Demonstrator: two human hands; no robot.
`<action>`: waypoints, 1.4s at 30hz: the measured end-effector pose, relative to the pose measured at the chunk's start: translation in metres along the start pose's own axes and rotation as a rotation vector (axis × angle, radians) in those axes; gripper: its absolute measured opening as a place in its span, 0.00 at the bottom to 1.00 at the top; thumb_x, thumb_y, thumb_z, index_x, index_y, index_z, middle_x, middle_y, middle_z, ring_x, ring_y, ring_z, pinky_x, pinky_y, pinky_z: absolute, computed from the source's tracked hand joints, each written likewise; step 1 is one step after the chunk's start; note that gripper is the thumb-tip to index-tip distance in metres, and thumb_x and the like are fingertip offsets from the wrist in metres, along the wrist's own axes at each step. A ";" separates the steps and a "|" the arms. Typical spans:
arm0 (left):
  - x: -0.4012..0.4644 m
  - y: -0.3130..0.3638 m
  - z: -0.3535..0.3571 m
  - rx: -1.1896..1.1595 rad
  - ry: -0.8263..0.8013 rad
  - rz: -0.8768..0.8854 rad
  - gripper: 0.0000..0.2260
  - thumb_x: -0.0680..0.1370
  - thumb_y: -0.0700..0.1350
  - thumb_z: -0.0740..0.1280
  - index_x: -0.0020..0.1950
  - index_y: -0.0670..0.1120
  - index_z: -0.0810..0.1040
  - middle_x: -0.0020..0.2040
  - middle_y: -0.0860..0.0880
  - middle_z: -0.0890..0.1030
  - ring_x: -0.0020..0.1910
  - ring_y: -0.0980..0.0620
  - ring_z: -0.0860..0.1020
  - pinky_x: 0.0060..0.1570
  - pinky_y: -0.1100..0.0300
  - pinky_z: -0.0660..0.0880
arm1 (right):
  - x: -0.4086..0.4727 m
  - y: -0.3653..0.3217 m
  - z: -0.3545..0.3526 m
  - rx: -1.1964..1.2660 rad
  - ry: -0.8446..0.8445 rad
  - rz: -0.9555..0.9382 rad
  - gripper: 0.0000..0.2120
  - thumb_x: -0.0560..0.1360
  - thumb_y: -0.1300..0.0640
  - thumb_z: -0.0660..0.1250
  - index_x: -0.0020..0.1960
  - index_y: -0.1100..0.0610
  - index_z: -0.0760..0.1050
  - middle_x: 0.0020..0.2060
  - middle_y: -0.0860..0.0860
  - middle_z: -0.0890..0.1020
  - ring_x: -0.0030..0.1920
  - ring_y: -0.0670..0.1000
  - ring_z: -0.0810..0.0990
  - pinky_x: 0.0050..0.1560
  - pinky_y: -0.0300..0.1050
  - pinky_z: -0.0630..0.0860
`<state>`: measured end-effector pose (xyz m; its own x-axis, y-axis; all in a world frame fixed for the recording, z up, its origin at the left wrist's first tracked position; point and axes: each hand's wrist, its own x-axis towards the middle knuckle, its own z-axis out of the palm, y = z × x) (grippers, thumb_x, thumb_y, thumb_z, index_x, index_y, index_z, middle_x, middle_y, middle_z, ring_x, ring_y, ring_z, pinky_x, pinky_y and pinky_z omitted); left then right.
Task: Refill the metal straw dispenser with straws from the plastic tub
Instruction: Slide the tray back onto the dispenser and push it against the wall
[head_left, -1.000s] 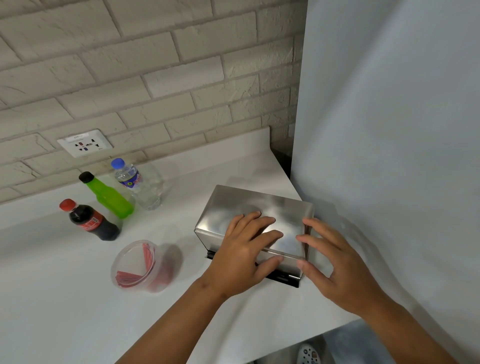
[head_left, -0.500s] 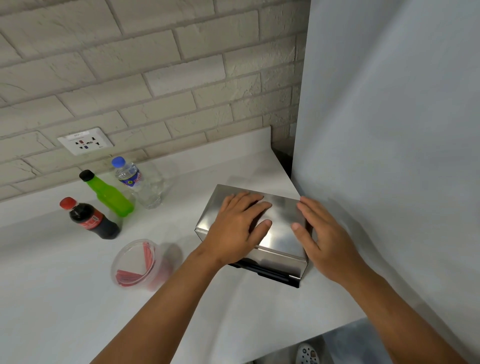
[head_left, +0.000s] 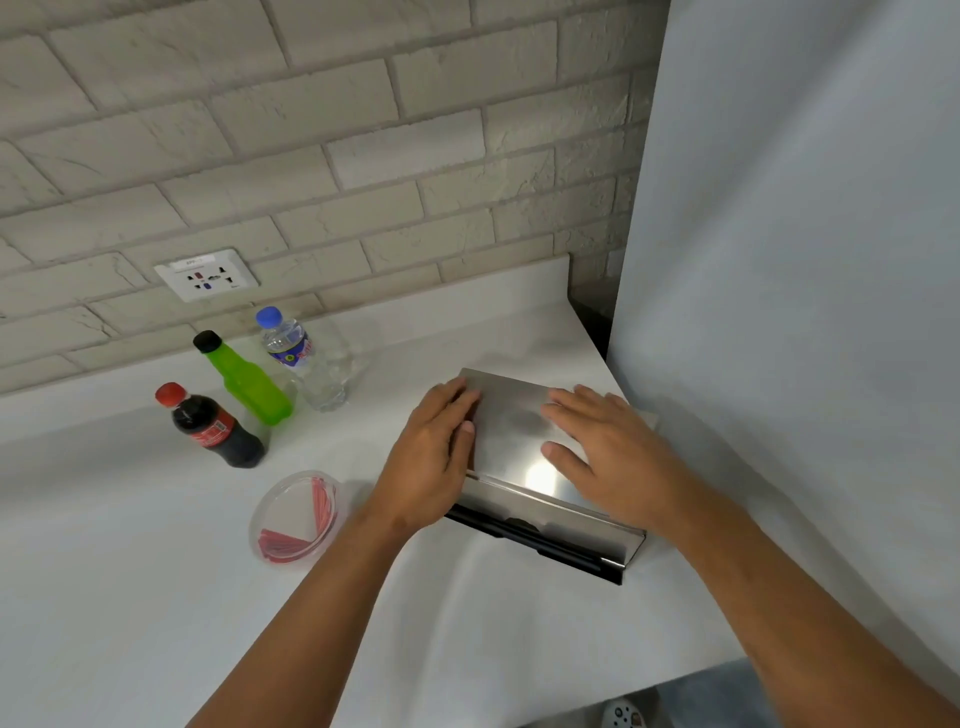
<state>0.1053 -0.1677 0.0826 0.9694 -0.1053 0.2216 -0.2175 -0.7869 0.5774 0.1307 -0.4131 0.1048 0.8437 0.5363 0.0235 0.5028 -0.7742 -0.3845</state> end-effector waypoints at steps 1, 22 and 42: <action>-0.002 -0.006 -0.002 -0.051 0.010 -0.049 0.19 0.87 0.41 0.60 0.78 0.43 0.71 0.79 0.51 0.68 0.78 0.56 0.65 0.78 0.68 0.57 | 0.009 -0.004 0.003 -0.006 -0.027 -0.015 0.24 0.86 0.47 0.59 0.79 0.57 0.67 0.82 0.53 0.65 0.82 0.59 0.61 0.79 0.54 0.55; -0.016 -0.016 0.008 -0.429 0.041 -0.216 0.20 0.88 0.46 0.57 0.74 0.70 0.65 0.70 0.79 0.71 0.71 0.75 0.69 0.66 0.79 0.63 | 0.012 -0.021 0.009 -0.051 -0.073 0.065 0.29 0.84 0.41 0.57 0.81 0.52 0.62 0.84 0.51 0.59 0.84 0.58 0.53 0.81 0.59 0.50; -0.049 -0.005 0.022 -0.451 0.136 -0.472 0.24 0.87 0.53 0.58 0.84 0.54 0.61 0.77 0.65 0.67 0.71 0.74 0.65 0.61 0.87 0.57 | -0.055 0.015 0.023 0.600 0.140 0.463 0.42 0.81 0.38 0.64 0.85 0.45 0.42 0.84 0.42 0.55 0.78 0.38 0.56 0.71 0.36 0.54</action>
<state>0.0610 -0.1719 0.0521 0.9555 0.2897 -0.0555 0.1722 -0.3952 0.9023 0.0873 -0.4467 0.0765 0.9792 0.1239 -0.1607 -0.0617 -0.5728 -0.8174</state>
